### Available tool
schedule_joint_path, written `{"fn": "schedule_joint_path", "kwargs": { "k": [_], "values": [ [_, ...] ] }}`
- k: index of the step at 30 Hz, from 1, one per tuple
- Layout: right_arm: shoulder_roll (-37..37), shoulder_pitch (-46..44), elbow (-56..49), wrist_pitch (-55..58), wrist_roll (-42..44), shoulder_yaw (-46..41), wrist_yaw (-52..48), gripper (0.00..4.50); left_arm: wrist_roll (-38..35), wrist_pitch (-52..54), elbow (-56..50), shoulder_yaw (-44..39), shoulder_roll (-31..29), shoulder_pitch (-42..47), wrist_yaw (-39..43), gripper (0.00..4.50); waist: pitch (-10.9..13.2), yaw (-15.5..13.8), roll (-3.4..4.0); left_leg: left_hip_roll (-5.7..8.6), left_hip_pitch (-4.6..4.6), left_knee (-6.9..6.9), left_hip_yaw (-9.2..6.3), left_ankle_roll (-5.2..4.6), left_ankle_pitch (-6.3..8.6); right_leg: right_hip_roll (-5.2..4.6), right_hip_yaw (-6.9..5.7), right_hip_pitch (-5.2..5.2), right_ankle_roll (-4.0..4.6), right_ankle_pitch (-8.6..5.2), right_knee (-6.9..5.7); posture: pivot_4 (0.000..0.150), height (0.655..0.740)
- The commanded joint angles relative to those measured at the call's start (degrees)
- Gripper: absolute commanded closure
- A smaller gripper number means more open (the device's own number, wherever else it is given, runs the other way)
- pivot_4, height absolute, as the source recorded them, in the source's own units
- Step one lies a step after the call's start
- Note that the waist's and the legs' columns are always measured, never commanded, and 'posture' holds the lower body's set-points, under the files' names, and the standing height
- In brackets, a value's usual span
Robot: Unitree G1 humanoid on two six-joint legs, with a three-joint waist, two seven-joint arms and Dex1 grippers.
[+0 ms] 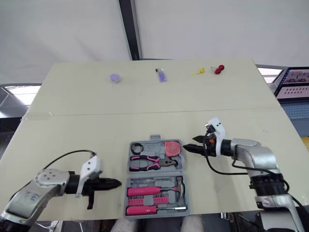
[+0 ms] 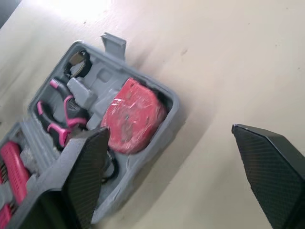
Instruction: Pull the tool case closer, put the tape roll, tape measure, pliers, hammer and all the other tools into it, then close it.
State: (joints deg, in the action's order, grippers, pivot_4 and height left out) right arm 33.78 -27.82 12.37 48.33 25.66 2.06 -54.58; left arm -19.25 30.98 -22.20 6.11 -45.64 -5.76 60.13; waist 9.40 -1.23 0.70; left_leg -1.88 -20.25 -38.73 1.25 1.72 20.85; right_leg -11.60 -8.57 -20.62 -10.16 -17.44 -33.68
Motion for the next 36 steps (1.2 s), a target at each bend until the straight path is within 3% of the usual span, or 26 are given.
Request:
{"fn": "schedule_joint_path", "kwargs": {
  "k": [1,5,12,24,30,36],
  "values": [
    [-0.29,-1.99,2.16,5.99,0.52,0.90,0.45,0.06,6.06,-4.22,-0.65,5.62,-1.56,-0.56,-0.52,4.50,0.01,-0.04,0.03,0.00,-0.01,-0.01,0.00,0.00,0.00,0.00,0.00,0.00,0.00,0.00,0.00,0.150,0.7400],
    [-1.27,-2.36,1.39,11.56,2.35,1.93,-0.59,0.06,12.35,-9.33,3.32,11.37,-0.78,0.65,-2.15,4.50,-0.04,0.01,0.08,0.00,0.04,0.03,0.01,0.00,0.00,0.01,0.00,0.01,0.00,0.00,0.01,0.150,0.7400],
    [-4.62,-0.94,-4.71,16.94,5.76,3.31,-0.14,0.06,16.42,-15.89,8.40,14.69,0.54,0.48,-3.94,4.50,-0.19,0.16,0.32,0.00,0.09,0.10,0.02,0.00,0.00,0.01,0.00,0.02,0.00,0.00,-0.01,0.150,0.7400],
    [-8.56,0.91,-4.86,13.64,7.68,-0.88,-0.39,0.06,15.83,-19.79,10.82,13.33,-0.49,-0.09,-3.46,4.50,-0.28,1.36,0.43,0.00,0.17,0.30,0.04,0.00,0.00,0.01,0.01,0.01,0.00,0.00,-0.01,0.150,0.7400],
    [-6.31,3.38,-9.65,12.82,12.17,-2.23,-6.04,0.06,16.05,-21.61,11.27,12.09,-0.90,-1.67,-4.26,4.50,-0.27,1.49,0.45,0.00,0.17,0.38,0.05,0.00,0.00,0.01,0.00,-0.02,0.00,0.00,0.03,0.150,0.7400],
    [-4.70,3.83,-11.41,12.57,14.43,-2.94,-8.16,0.06,11.86,-20.05,9.94,8.32,1.04,-5.54,-6.68,4.50,-0.27,1.71,0.44,-0.03,0.39,0.55,0.16,0.02,-0.01,0.01,0.01,0.01,0.00,0.00,0.01,0.150,0.7400]
  ]
}}
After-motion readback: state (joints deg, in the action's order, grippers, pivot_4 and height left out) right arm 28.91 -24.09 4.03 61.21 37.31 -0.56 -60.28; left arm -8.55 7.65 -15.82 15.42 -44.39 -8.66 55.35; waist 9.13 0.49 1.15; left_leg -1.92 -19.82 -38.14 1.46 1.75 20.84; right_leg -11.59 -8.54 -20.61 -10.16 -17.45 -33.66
